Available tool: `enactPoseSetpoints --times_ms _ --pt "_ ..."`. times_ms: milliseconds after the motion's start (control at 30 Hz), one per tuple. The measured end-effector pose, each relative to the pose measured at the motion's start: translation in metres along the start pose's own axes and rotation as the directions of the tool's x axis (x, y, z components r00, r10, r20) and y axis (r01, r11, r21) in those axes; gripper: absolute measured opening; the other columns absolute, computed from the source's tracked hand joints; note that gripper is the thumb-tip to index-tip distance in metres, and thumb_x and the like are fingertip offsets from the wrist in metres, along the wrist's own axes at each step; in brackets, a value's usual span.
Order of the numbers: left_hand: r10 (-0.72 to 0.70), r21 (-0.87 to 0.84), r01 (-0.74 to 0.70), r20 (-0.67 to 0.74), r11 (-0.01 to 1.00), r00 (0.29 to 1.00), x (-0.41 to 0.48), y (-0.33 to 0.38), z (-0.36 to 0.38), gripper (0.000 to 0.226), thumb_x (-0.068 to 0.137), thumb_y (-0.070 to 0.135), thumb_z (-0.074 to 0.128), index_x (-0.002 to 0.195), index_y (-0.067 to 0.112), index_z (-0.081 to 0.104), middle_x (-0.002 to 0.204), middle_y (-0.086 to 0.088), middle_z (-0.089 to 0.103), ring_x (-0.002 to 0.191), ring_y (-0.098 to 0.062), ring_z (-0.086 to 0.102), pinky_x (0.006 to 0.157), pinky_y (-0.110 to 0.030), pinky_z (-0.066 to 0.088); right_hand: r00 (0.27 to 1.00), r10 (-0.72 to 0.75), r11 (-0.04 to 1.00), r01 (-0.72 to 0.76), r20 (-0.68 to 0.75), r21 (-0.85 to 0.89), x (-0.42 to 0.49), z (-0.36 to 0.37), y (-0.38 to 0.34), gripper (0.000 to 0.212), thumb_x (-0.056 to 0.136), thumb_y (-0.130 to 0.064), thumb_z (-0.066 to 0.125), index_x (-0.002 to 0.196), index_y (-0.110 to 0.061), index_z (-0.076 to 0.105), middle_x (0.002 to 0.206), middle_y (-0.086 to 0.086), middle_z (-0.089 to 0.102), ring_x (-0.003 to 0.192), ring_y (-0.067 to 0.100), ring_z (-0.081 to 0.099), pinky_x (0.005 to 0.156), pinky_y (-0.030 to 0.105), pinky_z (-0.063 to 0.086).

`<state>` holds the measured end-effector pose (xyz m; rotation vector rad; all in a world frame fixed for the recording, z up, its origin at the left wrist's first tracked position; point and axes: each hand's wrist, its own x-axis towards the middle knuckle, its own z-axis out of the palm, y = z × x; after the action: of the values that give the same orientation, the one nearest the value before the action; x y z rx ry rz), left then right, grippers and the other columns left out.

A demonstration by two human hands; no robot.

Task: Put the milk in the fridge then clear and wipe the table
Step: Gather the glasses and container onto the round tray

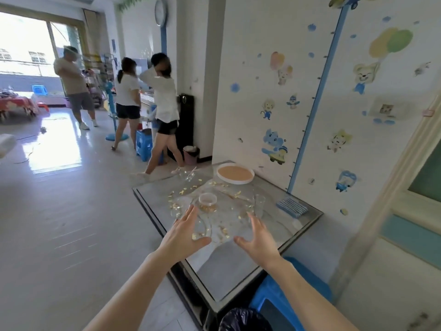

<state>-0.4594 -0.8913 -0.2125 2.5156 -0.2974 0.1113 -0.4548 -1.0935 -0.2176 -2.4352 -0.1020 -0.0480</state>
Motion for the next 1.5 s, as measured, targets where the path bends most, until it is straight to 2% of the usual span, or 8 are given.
enactPoseSetpoints --times_ms 200,433,700,933,1033,1200,1367,1500 --pt "-0.023 0.004 0.023 0.021 1.0 1.0 0.086 -0.047 -0.016 0.089 0.083 0.041 0.061 0.147 0.018 0.003 0.156 0.004 0.01 0.141 -0.015 0.02 0.108 -0.023 0.024 1.0 0.019 1.0 -0.019 0.005 -0.009 0.109 0.026 -0.013 0.081 0.083 -0.036 0.064 0.145 -0.013 0.017 0.151 0.005 0.028 0.137 0.02 0.031 0.109 0.03 0.029" --pt "-0.116 -0.015 0.116 0.033 0.993 0.993 0.179 -0.113 -0.039 0.093 0.083 0.046 0.061 0.148 0.021 0.0 0.157 0.005 0.002 0.143 -0.017 0.014 0.114 -0.029 0.02 0.999 -0.011 1.0 0.012 0.038 -0.021 0.222 0.054 -0.043 0.081 0.082 -0.036 0.064 0.145 -0.012 0.017 0.151 0.004 0.028 0.138 0.02 0.029 0.11 0.03 0.027" --pt "-0.093 -0.028 0.096 0.097 0.995 0.991 0.255 -0.18 -0.056 0.093 0.081 0.043 0.064 0.148 0.02 0.002 0.157 0.003 0.005 0.141 -0.015 0.022 0.115 -0.034 0.023 0.999 0.042 0.999 -0.043 0.03 0.033 0.308 0.095 -0.063 0.079 0.083 -0.029 0.066 0.144 -0.011 0.019 0.15 0.006 0.029 0.138 0.021 0.029 0.111 0.031 0.026" --pt "0.039 0.022 -0.043 0.184 0.999 0.982 0.336 -0.254 -0.098 0.093 0.083 0.045 0.059 0.147 0.015 0.0 0.157 0.002 0.003 0.143 -0.015 0.016 0.115 -0.029 0.019 0.985 0.166 0.986 -0.165 -0.045 0.028 0.385 0.14 -0.091 0.074 0.087 -0.03 0.059 0.144 -0.01 0.017 0.15 0.01 0.027 0.137 0.023 0.029 0.107 0.029 0.028" --pt "0.086 0.034 -0.095 0.205 0.995 0.975 0.365 -0.274 -0.108 0.093 0.083 0.045 0.06 0.147 0.015 -0.001 0.157 0.003 0.004 0.141 -0.015 0.019 0.112 -0.03 0.025 0.969 0.238 0.971 -0.235 -0.066 0.05 0.402 0.152 -0.096 0.074 0.086 -0.031 0.06 0.144 -0.011 0.019 0.15 0.007 0.026 0.138 0.021 0.028 0.107 0.028 0.028" --pt "0.115 0.011 -0.127 0.356 0.992 0.928 0.408 -0.299 -0.078 0.093 0.083 0.048 0.059 0.148 0.018 0.0 0.157 0.002 0.008 0.139 -0.02 0.027 0.11 -0.036 0.032 0.907 0.408 0.912 -0.399 -0.104 0.095 0.42 0.173 -0.075 0.071 0.083 -0.034 0.064 0.141 -0.021 0.025 0.144 0.003 0.038 0.126 0.025 0.043 0.093 0.033 0.041" --pt "0.139 -0.013 -0.15 0.459 0.989 0.878 0.444 -0.307 -0.034 0.09 0.084 0.043 0.06 0.148 0.017 0.002 0.155 -0.001 0.015 0.137 -0.021 0.031 0.109 -0.036 0.033 0.85 0.521 0.854 -0.517 -0.075 0.064 0.431 0.183 -0.042 0.08 0.084 -0.035 0.063 0.145 -0.016 0.016 0.151 0.005 0.025 0.136 0.023 0.031 0.103 0.033 0.034" --pt "0.156 -0.019 -0.172 0.536 0.985 0.83 0.476 -0.311 0.001 0.088 0.083 0.042 0.062 0.148 0.02 0.007 0.154 0.0 0.02 0.137 -0.02 0.031 0.108 -0.038 0.033 0.816 0.576 0.817 -0.575 -0.044 0.032 0.449 0.187 -0.01 0.082 0.084 -0.036 0.062 0.147 -0.017 0.011 0.153 0.003 0.021 0.137 0.021 0.029 0.103 0.028 0.031"
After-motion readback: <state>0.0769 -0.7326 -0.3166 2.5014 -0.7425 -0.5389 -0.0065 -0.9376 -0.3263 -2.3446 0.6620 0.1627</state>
